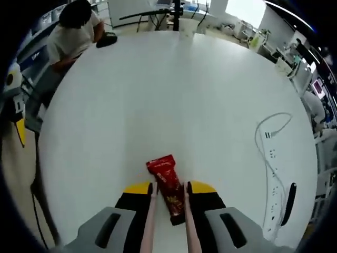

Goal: Place the target food into the container with the food tongs after gripping and lifting it, then release it inside without dropping or visibly crushing the food.

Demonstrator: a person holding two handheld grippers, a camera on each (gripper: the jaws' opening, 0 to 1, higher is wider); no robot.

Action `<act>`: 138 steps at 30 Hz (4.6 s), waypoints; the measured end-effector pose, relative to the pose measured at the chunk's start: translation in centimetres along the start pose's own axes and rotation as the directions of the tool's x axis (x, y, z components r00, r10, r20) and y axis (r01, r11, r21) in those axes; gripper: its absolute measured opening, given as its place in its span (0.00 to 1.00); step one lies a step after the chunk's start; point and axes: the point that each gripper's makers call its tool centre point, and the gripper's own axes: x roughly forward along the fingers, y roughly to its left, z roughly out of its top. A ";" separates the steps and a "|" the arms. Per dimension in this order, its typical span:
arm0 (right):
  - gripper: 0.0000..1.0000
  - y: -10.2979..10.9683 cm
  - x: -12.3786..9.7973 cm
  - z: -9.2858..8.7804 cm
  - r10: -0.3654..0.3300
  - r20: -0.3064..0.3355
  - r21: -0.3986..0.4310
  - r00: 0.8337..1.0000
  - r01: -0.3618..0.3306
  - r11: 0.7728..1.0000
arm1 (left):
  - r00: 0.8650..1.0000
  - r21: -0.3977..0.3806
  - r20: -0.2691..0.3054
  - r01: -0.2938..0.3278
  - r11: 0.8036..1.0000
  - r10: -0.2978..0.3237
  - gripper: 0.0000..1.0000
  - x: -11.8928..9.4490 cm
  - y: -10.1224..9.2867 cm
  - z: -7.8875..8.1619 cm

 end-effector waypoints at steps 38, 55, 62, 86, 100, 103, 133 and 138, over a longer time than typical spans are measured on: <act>0.24 2.9 -6.1 -2.0 -0.030 0.179 0.261 0.983 -0.018 0.965 | 0.999 0.084 0.018 0.034 0.996 -0.036 0.46 -0.4 -2.6 1.2; 0.24 3.8 -9.3 -2.2 -0.061 0.238 0.309 0.969 -0.016 0.951 | 0.999 0.123 0.019 0.041 0.992 -0.043 0.45 -0.7 -4.7 0.5; 0.24 4.3 -11.5 -1.8 -0.088 0.300 0.347 0.950 -0.023 0.938 | 0.999 0.135 0.013 0.042 0.990 -0.044 0.45 -1.2 -5.4 -0.1; 0.24 3.2 -19.2 -2.7 -0.272 0.445 0.478 0.853 0.031 0.878 | 0.988 0.211 -0.102 0.131 0.969 -0.112 0.43 0.0 -8.4 -1.2; 0.24 1.8 -23.7 -5.5 -0.383 0.480 0.552 0.789 0.068 0.831 | 0.971 0.272 -0.175 0.207 0.940 -0.163 0.42 2.8 -11.1 -1.3; 0.24 1.7 -24.3 -6.2 -0.399 0.482 0.556 0.780 0.079 0.827 | 0.969 0.274 -0.176 0.216 0.937 -0.172 0.42 3.4 -11.9 -1.6; 0.24 2.9 -30.3 -11.9 -0.596 0.440 0.684 0.671 0.179 0.707 | 0.942 0.231 -0.237 0.292 0.928 -0.237 0.41 4.4 -13.5 -4.0; 0.24 2.9 -30.7 -12.2 -0.610 0.433 0.696 0.664 0.184 0.695 | 0.937 0.231 -0.253 0.299 0.926 -0.239 0.41 4.2 -13.4 -4.3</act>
